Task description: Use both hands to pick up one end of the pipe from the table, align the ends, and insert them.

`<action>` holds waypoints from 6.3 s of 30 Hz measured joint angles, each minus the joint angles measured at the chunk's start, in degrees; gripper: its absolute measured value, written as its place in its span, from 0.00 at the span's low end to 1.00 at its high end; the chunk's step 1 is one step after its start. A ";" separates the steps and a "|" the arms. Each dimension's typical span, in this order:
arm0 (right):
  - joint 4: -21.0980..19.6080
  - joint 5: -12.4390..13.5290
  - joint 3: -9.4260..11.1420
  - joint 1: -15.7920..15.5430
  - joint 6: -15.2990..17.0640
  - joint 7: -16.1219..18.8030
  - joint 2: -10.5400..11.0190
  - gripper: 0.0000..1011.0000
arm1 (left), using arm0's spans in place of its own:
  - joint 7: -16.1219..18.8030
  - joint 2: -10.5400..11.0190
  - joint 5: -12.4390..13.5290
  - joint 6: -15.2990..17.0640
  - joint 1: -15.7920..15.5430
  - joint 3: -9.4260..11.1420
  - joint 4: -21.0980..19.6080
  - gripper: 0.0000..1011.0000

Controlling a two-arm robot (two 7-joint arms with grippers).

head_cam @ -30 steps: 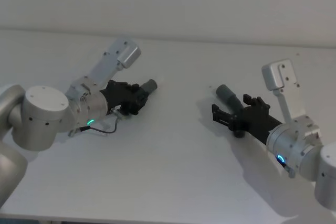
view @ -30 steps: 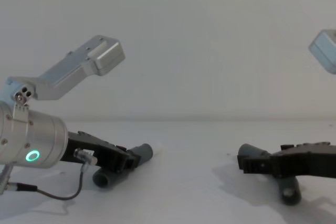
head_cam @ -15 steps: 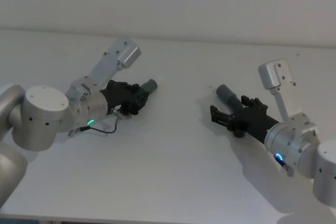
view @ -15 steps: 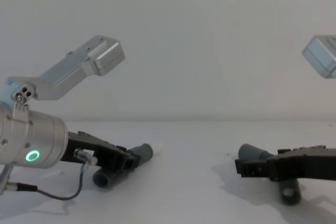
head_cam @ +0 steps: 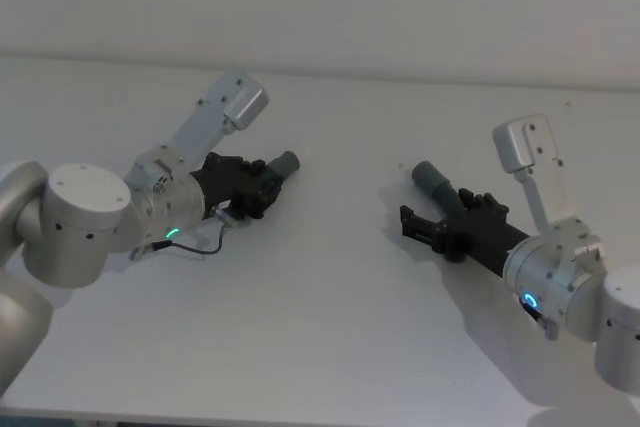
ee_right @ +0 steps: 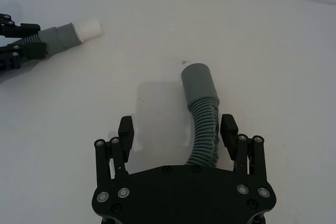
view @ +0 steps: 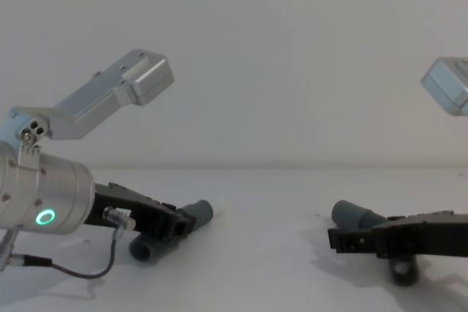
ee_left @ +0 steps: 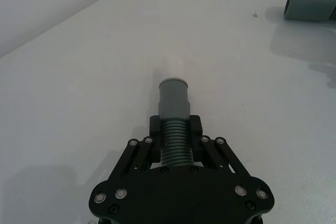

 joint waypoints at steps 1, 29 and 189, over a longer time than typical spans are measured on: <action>0.03 0.02 0.03 -0.01 0.01 0.04 -0.04 0.99 | 0.00 0.00 0.00 0.00 0.00 0.00 0.00 0.30; 0.66 0.27 0.54 -0.16 0.04 0.99 -0.65 0.36 | 0.00 0.00 0.00 0.00 0.00 0.00 0.00 0.30; 1.06 18.09 0.63 3.28 -28.96 43.63 23.38 0.17 | -49.95 13.53 -9.50 -25.42 -21.83 11.38 6.18 0.30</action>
